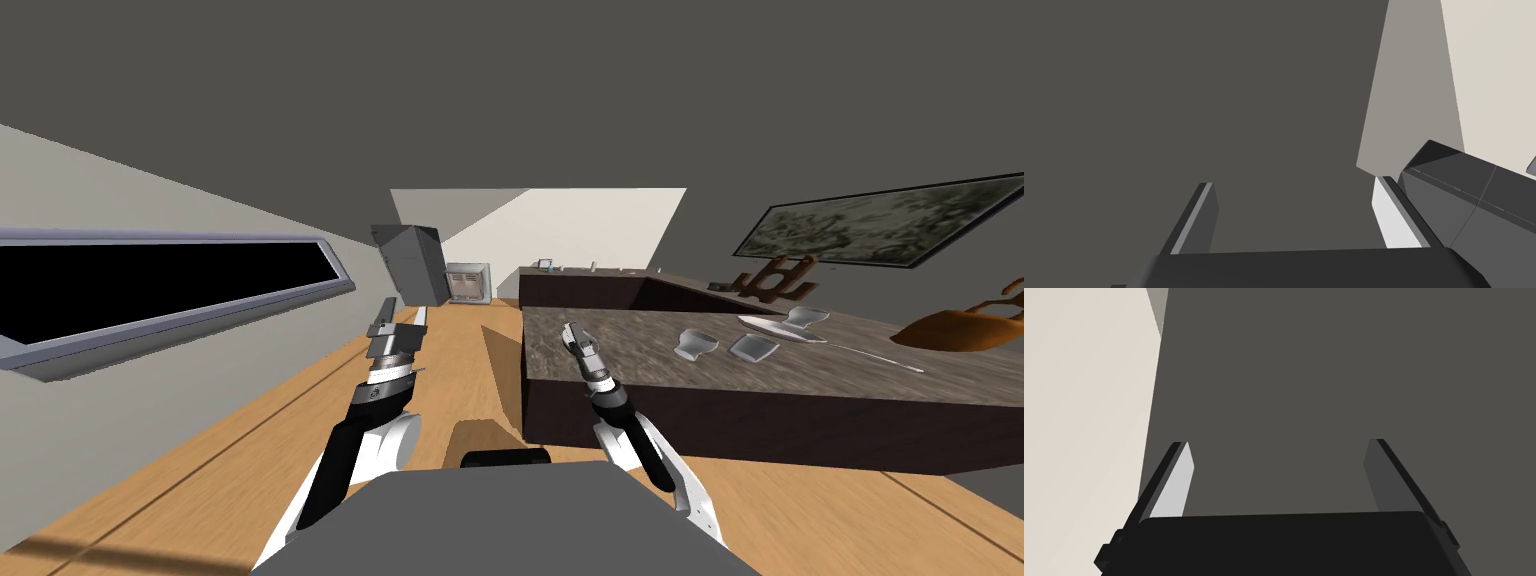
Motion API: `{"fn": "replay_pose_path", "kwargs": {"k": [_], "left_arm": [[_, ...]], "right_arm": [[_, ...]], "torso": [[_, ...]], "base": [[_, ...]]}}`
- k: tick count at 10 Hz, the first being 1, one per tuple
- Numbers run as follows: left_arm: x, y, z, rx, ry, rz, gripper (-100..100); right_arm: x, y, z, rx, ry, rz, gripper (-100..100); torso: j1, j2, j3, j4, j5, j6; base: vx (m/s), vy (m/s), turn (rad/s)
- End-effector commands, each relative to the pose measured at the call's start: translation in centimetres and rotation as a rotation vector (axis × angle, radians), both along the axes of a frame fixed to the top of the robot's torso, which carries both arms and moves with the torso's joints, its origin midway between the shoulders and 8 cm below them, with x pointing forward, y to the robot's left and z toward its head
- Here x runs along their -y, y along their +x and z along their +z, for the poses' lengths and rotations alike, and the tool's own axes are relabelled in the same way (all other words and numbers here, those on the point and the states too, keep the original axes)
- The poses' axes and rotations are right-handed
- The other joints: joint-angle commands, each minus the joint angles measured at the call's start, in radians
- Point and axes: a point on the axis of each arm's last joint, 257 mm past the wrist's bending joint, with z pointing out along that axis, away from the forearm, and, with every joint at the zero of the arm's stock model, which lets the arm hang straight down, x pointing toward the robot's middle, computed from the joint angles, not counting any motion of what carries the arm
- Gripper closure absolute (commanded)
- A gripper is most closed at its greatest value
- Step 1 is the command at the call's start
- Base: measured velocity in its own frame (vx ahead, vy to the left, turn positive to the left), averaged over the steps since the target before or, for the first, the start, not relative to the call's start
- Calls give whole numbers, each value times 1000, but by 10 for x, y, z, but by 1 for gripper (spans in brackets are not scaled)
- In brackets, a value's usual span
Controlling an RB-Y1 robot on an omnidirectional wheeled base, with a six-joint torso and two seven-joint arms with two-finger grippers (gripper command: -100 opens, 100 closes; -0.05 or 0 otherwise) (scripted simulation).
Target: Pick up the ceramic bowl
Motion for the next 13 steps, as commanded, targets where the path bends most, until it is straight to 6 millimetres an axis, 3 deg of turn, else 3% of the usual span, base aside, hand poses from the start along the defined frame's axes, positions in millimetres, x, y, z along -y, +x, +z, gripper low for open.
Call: {"fn": "replay_pose_path", "kwargs": {"k": [1,6,11,12,13], "left_arm": [[0,0,0,0,0,0,0],[0,0,0,0,0,0,0],[0,0,0,0,0,0,0],[0,0,0,0,0,0,0],[0,0,0,0,0,0,0]], "right_arm": [[-3,3,-6,-10,-44,16,-100],[-9,14,-50,-63,-239,73,-100],[-1,20,-85,-105,-432,117,-100],[3,24,-100,-120,-491,123,-100],[5,23,-101,-123,-515,129,-100]], "torso": [[0,0,0,0,0,0],[0,-1,0,0,0,0],[2,-2,-1,0,0,0],[0,-2,-1,0,0,0],[0,-1,-1,0,0,0]], "base": [[-20,125,-36],[-11,137,-45],[0,134,-41],[-12,120,-48],[-3,114,-25]]}}
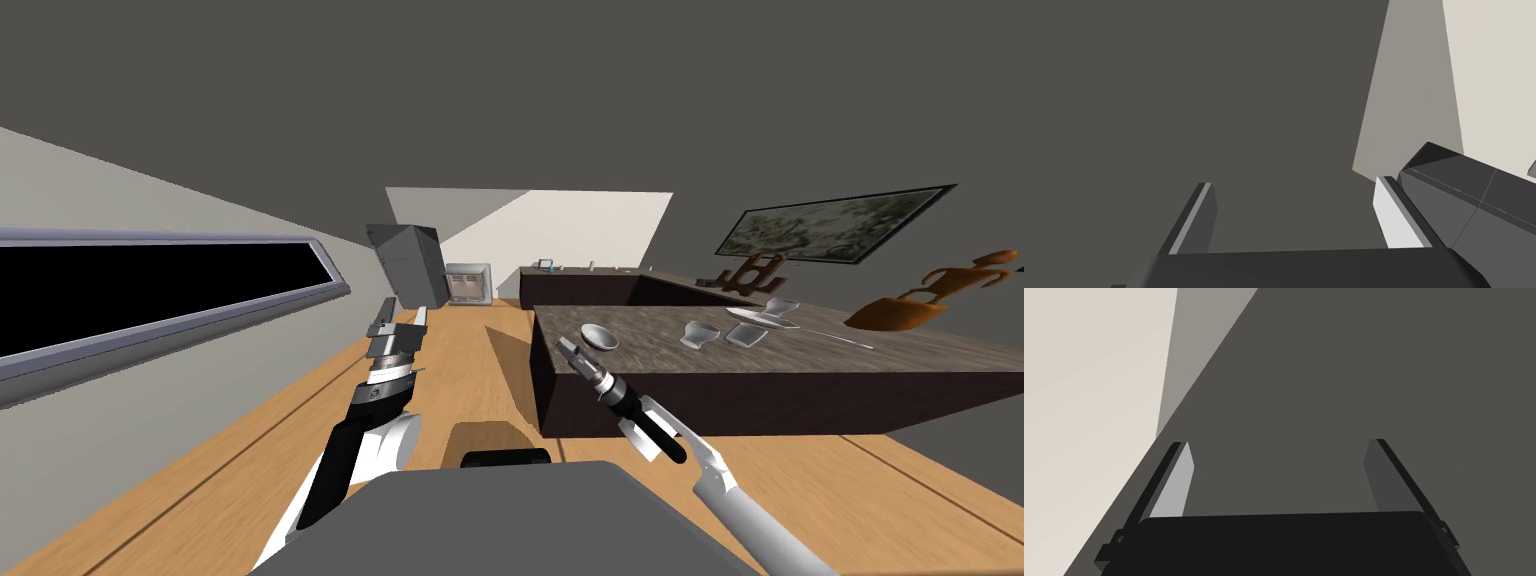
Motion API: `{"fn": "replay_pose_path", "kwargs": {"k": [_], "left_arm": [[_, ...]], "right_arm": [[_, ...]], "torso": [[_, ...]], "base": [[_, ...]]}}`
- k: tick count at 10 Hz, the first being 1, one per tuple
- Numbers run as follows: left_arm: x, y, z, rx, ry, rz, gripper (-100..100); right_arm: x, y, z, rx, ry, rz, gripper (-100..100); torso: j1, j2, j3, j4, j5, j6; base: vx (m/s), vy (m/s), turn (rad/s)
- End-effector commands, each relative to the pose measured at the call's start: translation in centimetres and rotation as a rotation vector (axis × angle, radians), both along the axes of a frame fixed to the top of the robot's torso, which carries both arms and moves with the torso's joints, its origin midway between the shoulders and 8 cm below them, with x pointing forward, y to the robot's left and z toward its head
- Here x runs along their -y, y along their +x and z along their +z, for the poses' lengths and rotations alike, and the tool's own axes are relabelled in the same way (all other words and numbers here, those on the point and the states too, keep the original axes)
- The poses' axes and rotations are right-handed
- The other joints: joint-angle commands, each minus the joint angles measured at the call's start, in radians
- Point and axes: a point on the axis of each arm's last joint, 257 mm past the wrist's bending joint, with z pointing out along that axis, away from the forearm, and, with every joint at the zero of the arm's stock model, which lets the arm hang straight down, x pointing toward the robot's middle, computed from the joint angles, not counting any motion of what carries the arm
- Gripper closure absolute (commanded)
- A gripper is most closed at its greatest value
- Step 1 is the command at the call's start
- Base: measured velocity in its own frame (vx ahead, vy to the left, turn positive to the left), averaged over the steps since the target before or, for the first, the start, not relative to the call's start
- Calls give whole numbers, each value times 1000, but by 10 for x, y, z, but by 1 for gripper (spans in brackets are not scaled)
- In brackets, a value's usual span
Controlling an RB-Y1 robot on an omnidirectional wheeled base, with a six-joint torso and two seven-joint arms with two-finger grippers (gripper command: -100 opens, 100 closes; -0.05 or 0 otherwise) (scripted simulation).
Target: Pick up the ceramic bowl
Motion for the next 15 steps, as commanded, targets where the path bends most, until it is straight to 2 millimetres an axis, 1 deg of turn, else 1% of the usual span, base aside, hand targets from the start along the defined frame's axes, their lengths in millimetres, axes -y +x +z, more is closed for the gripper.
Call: {"fn": "replay_pose_path", "kwargs": {"k": [1,2,3,4,5,6,7,8,9,10,11,12,13,14,15], "left_arm": [[0,0,0,0,0,0,0],[0,0,0,0,0,0,0],[0,0,0,0,0,0,0],[0,0,0,0,0,0,0],[0,0,0,0,0,0,0],[0,0,0,0,0,0,0],[0,0,0,0,0,0,0],[0,0,0,0,0,0,0],[0,0,0,0,0,0,0],[0,0,0,0,0,0,0],[0,0,0,0,0,0,0],[0,0,0,0,0,0,0],[0,0,0,0,0,0,0],[0,0,0,0,0,0,0],[0,0,0,0,0,0,0]], "right_arm": [[9,2,-17,-15,-79,11,-100],[13,2,-18,-18,-111,19,-100],[21,5,-32,-29,-176,24,-100],[26,4,-34,-33,-203,29,-100],[34,7,-47,-42,-265,34,-100],[41,7,-49,-48,-299,39,-100],[50,8,-60,-52,-365,47,-100],[58,9,-62,-61,-393,46,-100],[70,10,-74,-69,-462,52,-100],[77,10,-74,-74,-487,52,-100],[93,11,-86,-85,-560,55,-100],[98,11,-85,-87,-581,56,-100],[114,11,-94,-94,-656,63,-100],[121,11,-94,-100,-674,60,-100],[141,11,-102,-111,-755,64,-100]], "torso": [[0,0,0,0,0,0],[1,0,0,0,0,0],[0,0,0,0,0,0],[1,-1,-1,0,0,0],[0,-1,-1,0,0,0],[0,-1,-1,0,0,0],[-1,-1,-1,0,0,0],[-1,0,0,0,0,0],[-2,-1,0,0,0,0],[-1,-2,-1,0,0,0],[-1,-2,-1,0,0,0],[-1,-3,-2,-1,0,0],[-3,-2,-1,-1,-1,0],[-3,-2,-1,0,-1,0],[-4,-2,-1,0,-1,0]], "base": [[0,141,-43],[-2,119,-32],[12,132,-43],[15,112,-25],[17,117,-36],[6,92,-24],[-12,103,-34],[7,90,-20],[21,106,-35],[22,95,-20],[42,95,-29],[28,68,-16],[20,73,-18],[18,63,-18],[26,66,-25]]}}
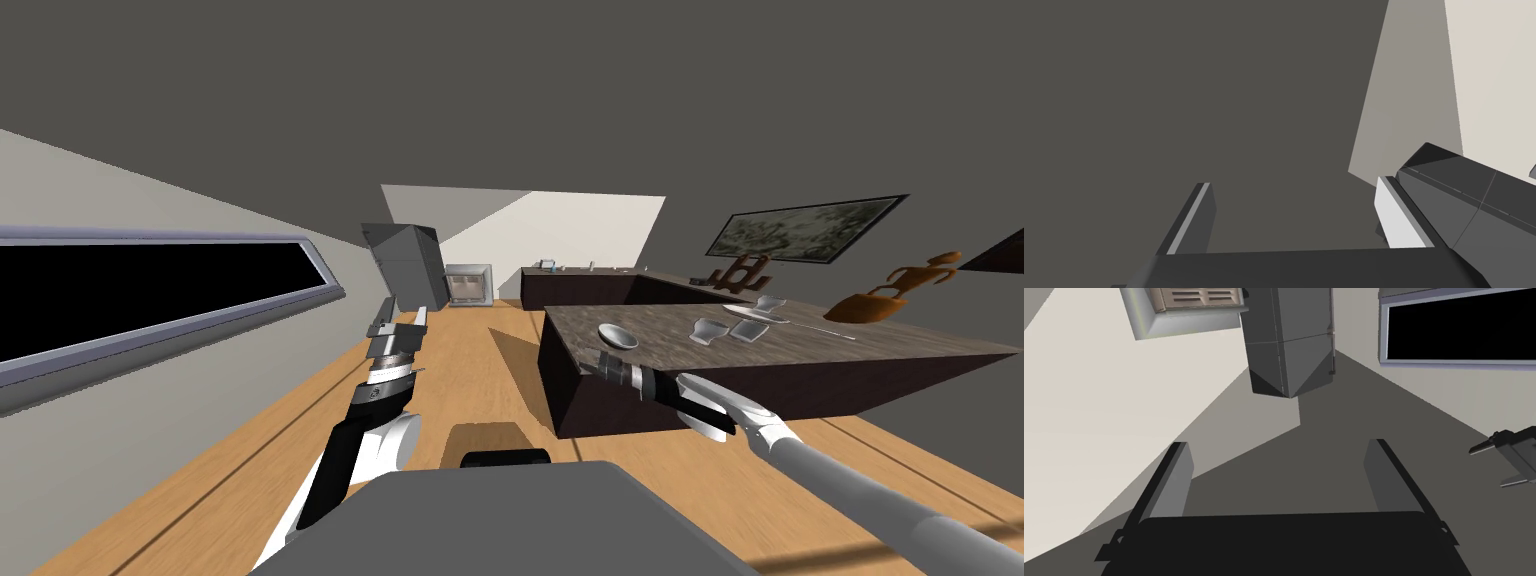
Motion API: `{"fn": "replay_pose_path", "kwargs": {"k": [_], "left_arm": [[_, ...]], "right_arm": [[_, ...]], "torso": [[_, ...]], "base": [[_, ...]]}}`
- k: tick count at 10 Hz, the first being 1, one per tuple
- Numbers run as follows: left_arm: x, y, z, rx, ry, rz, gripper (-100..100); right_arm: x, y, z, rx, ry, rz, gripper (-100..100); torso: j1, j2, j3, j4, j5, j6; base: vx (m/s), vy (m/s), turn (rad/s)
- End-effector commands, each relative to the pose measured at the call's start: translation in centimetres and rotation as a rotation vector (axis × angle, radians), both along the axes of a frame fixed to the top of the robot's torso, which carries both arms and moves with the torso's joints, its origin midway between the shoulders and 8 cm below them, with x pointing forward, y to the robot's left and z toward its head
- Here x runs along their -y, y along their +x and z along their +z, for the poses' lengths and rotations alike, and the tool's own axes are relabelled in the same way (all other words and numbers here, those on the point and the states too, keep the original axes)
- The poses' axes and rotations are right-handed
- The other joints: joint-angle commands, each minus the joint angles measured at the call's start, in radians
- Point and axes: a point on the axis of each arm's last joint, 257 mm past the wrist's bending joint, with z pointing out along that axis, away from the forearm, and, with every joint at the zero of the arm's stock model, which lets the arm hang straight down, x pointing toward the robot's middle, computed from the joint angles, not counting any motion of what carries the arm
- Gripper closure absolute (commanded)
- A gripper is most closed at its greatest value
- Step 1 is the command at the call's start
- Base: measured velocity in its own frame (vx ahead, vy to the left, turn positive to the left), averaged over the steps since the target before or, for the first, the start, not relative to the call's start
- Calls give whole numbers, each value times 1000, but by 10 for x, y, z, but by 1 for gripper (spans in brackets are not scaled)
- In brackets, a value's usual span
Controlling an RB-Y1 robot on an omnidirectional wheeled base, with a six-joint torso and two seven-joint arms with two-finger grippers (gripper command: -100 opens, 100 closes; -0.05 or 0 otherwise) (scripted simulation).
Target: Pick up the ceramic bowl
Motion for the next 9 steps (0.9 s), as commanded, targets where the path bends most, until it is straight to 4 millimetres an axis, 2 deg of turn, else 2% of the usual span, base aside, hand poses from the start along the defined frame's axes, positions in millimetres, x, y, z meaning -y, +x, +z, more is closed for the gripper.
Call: {"fn": "replay_pose_path", "kwargs": {"k": [1,2,3,4,5,6,7,9], "left_arm": [[0,0,0,0,0,0,0],[0,0,0,0,0,0,0],[0,0,0,0,0,0,0],[0,0,0,0,0,0,0],[0,0,0,0,0,0,0],[0,0,0,0,0,0,0],[0,0,0,0,0,0,0],[0,0,0,0,0,0,0]], "right_arm": [[14,0,-3,-7,-55,1,-100],[34,-1,-8,-15,-135,9,-100],[39,-1,-8,-18,-145,4,-100],[60,-2,-11,-27,-229,13,-100],[63,-2,-12,-29,-232,7,-100],[88,-5,-15,-41,-315,10,-100],[104,-8,-17,-48,-383,24,-100],[112,-8,-17,-54,-395,12,-100]], "torso": [[0,0,0,0,0,0],[-1,0,0,0,0,0],[-1,-1,-1,0,0,0],[-1,-1,-1,0,0,0],[-1,-1,-1,0,0,0],[-2,0,0,0,-1,0],[-2,-1,-1,0,0,0],[-2,-2,-1,-1,-1,0]], "base": [[27,56,-10],[45,55,-17],[38,46,-6],[37,46,-9],[29,34,-6],[46,34,-5],[78,41,-4],[37,22,1]]}}
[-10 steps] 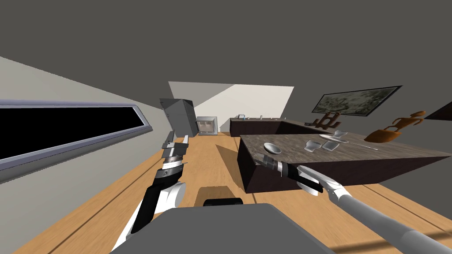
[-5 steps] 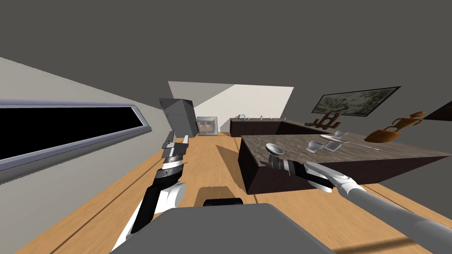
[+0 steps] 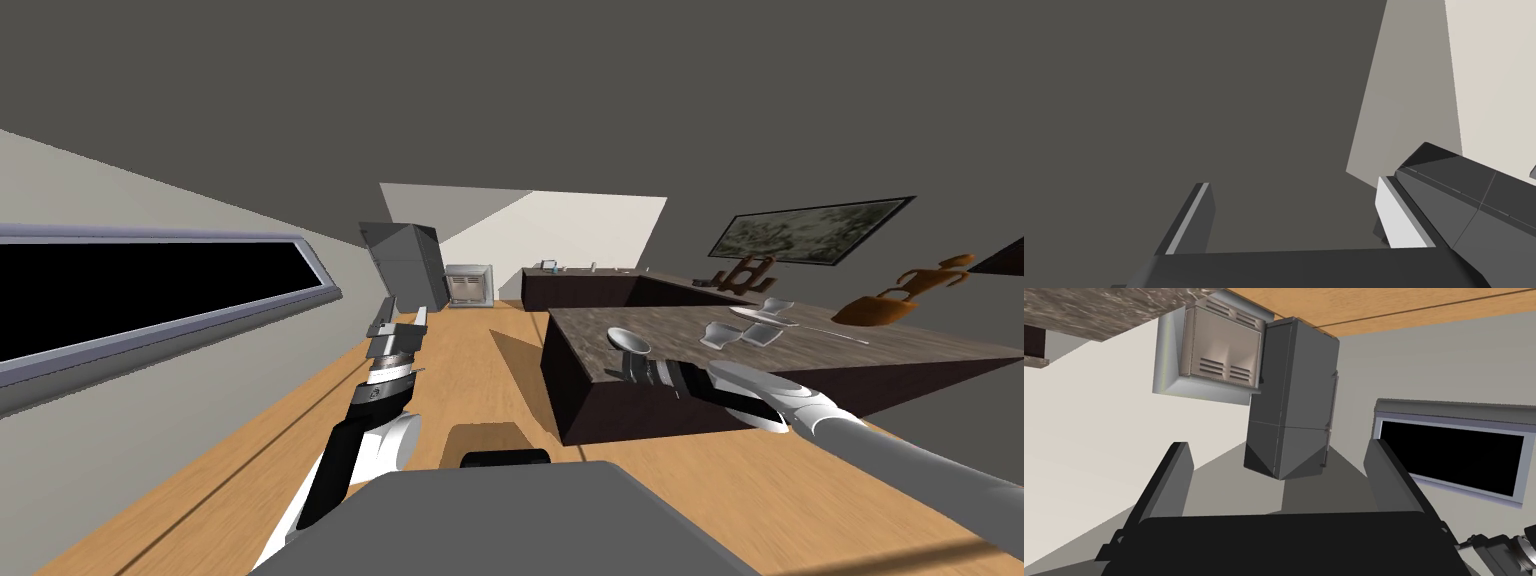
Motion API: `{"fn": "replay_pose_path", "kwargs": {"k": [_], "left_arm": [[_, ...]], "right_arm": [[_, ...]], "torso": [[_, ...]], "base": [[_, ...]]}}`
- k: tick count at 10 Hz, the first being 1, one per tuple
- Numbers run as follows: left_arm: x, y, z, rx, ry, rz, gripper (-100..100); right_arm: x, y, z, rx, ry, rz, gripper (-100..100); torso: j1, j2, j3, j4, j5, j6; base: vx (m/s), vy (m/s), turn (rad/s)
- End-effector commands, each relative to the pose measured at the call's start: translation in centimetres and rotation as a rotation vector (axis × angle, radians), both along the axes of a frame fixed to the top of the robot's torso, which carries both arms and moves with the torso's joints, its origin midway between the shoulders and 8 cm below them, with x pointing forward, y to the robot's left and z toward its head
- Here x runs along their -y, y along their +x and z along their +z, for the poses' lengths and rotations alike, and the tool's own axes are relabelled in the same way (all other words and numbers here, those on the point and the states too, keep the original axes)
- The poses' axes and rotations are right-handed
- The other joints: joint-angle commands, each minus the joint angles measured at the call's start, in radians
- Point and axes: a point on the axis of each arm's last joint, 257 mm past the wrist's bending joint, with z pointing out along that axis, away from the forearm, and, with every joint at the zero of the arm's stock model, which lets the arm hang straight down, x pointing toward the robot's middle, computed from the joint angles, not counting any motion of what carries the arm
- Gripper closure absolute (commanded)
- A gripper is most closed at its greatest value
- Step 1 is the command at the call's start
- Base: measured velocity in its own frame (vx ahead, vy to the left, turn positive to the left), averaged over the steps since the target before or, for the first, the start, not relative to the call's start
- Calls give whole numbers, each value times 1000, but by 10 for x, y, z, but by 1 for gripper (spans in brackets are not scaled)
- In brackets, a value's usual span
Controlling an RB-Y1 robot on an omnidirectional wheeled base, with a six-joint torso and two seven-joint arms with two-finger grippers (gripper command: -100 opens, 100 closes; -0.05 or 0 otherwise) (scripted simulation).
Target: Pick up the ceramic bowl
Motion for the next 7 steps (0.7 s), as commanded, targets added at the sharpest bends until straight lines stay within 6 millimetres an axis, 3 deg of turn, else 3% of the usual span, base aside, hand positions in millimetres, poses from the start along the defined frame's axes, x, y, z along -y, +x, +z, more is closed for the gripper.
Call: {"fn": "replay_pose_path", "kwargs": {"k": [1,2,4,5,6,7], "left_arm": [[0,0,0,0,0,0,0],[0,0,0,0,0,0,0],[0,0,0,0,0,0,0],[0,0,0,0,0,0,0],[0,0,0,0,0,0,0],[0,0,0,0,0,0,0]], "right_arm": [[26,-4,-1,-14,-79,2,-100],[28,-4,-1,-15,-81,-3,-100],[67,-13,0,-42,-214,9,-100],[72,-14,0,-44,-218,-1,-100],[91,-20,1,-59,-277,3,-100],[92,-20,1,-59,-278,0,-100]], "torso": [[0,0,0,0,0,0],[0,0,0,0,0,0],[-1,-2,-1,0,0,0],[-2,-3,-1,-1,0,0],[-2,-2,-1,-1,0,0],[-2,-2,-1,0,0,0]], "base": [[33,9,6],[41,9,-2],[74,1,12],[68,-10,5],[70,-9,18],[50,-9,7]]}}
